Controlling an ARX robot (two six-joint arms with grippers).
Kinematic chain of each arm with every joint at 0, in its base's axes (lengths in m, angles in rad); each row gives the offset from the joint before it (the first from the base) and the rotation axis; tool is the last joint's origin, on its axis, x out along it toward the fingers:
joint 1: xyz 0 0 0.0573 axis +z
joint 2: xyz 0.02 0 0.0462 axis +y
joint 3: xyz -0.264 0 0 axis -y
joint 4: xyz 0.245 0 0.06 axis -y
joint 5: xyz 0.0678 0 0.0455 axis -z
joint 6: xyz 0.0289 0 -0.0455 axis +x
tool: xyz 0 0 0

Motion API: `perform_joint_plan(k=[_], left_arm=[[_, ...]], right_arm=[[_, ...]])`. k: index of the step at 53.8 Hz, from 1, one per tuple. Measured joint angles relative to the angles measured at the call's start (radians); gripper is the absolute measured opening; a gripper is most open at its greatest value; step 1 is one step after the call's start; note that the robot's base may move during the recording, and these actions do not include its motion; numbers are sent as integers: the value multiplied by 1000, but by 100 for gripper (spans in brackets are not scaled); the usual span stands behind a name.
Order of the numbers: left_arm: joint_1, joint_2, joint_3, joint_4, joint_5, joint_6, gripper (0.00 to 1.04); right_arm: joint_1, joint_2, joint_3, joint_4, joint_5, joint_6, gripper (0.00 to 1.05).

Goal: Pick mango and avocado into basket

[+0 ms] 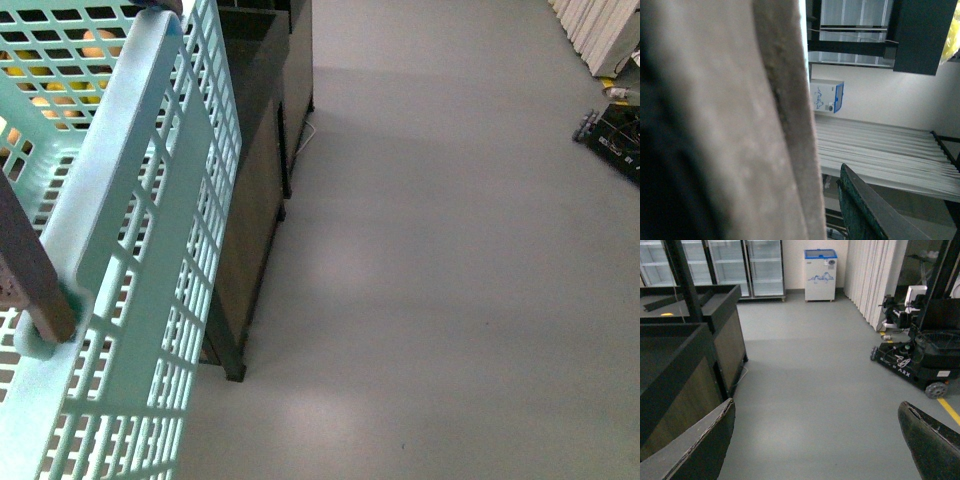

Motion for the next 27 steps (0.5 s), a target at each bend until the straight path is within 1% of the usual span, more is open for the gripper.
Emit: perform_joint_plan(k=[27], left_arm=[[1,0,1,0,-1,1,29]], right_arm=[[0,1,0,0,-2,0,96]])
